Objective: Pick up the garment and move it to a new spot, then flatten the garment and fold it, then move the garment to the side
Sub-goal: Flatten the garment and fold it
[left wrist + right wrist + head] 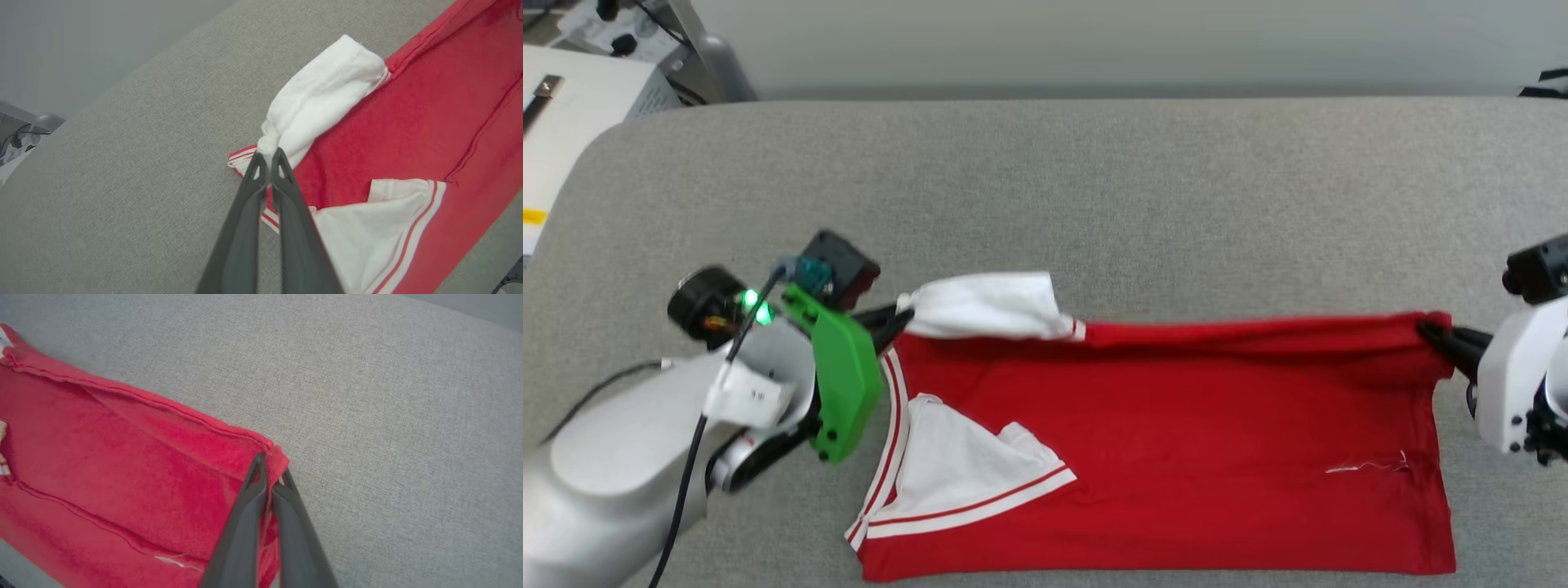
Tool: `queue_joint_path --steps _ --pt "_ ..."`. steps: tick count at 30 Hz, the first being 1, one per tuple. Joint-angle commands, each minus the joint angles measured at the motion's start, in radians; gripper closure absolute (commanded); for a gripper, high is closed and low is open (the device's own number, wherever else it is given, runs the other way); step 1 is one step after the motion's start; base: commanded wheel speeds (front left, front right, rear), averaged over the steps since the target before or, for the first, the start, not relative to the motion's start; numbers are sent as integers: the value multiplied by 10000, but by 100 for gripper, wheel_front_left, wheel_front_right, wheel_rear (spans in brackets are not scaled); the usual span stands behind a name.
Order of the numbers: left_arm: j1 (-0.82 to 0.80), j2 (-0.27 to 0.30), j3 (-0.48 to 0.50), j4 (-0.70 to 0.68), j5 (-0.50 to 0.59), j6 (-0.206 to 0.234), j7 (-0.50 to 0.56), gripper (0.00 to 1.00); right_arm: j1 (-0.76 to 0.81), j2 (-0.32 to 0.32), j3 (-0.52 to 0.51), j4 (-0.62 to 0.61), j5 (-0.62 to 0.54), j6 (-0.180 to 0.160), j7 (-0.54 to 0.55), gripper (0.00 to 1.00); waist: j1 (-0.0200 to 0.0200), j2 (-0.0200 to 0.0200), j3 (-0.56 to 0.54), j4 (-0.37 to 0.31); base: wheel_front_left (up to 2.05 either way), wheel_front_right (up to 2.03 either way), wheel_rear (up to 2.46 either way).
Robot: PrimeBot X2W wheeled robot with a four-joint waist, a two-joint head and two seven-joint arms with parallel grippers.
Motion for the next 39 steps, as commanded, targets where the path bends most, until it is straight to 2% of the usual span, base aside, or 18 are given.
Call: queue_joint_path --steps 1,6,11,21,24,25,26,27,28,29,32,39 --pt "418 155 23 -157 -86 150 -65 100 317 -93 -47 -56 105 0 -116 100 1 0 -353 42 0 0 0" --pt "1524 425 22 -678 -253 548 -161 100 1247 -237 -244 -240 352 0 -321 100 1 0 -556 74 0 0 0" --pt "2489 417 22 -860 -254 724 -101 100 2135 -222 -463 -331 546 0 -413 100 1 0 -651 85 0 0 0" --pt "3990 21 21 -493 -355 995 -303 100 3608 170 -803 -155 624 0 -521 100 1 0 -567 132 0 0 0" --pt "4231 -191 21 -232 -461 943 -441 100 3822 371 -826 -2 554 0 -533 100 1 0 -539 144 0 0 0" --pt "4267 -265 21 -114 -458 916 -510 100 3885 449 -844 52 539 0 -538 70 1 0 -537 154 0 0 0" --pt "4286 -316 40 -12 -448 937 -597 100 3912 508 -871 105 525 0 -554 55 1 0 -544 159 0 0 0" --pt "4327 -375 100 95 -470 982 -751 67 3922 572 -935 154 516 0 -596 0 1 0 -561 144 0 0 0" --pt "4346 -406 161 148 -443 1036 -928 7 3908 587 -1011 147 482 0 -664 0 1 0 -583 120 0 0 0" --pt "4407 -442 278 178 -486 1108 -1175 0 3900 564 -1085 66 432 0 -727 0 1 0 -621 92 0 0 0" --pt "4577 -415 531 177 -337 1482 -1934 0 3992 358 -1380 -395 475 0 -768 0 1 0 -775 25 0 0 0" --pt "5049 -424 1271 -7 -32 2710 -3741 0 4319 -392 -2610 -1689 953 0 -338 0 1 0 -999 0 0 0 0"
